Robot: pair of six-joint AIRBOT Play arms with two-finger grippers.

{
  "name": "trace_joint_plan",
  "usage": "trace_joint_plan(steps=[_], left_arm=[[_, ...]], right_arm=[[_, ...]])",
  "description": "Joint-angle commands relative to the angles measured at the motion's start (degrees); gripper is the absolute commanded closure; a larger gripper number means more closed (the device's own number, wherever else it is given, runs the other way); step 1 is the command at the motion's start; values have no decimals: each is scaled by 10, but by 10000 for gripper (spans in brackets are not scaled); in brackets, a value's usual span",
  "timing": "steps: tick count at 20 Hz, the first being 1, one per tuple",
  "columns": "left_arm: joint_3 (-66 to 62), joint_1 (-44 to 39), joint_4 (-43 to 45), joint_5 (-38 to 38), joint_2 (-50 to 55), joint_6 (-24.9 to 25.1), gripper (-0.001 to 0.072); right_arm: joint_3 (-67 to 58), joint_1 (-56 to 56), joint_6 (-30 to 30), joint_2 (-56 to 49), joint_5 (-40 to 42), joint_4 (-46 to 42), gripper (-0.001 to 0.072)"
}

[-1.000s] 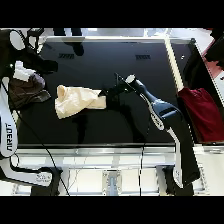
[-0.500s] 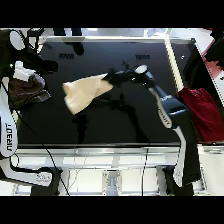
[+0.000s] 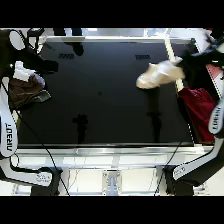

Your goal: Fold the shirts.

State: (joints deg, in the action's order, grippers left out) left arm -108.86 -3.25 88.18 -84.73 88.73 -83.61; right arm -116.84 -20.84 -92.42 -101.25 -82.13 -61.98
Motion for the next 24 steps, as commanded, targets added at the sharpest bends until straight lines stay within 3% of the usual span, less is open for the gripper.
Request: trace_joint_plan(steps=[1,7,13,14,16,17,22,24], left_arm=[[0,0,-45,0,0,0,694],[0,-8,-83,0,0,0,694],[0,-25,-90,1,0,0,694],[0,-30,-90,1,1,0,695],[0,-41,-90,1,2,0,695],[0,-44,-90,2,2,0,695],[0,-50,-90,6,2,0,695],[0,-52,-97,22,2,-5,694]], right_arm=[[12,-114,-5,38,-144,-128,699],[40,-230,-2,38,-223,-292,698],[120,-341,16,45,-222,-320,697],[140,-349,19,45,-220,-308,674],[170,-356,21,45,-236,-278,322],[175,-356,18,47,-236,-277,262],[139,-334,10,117,-234,-261,263],[99,-321,13,135,-233,-151,263]])
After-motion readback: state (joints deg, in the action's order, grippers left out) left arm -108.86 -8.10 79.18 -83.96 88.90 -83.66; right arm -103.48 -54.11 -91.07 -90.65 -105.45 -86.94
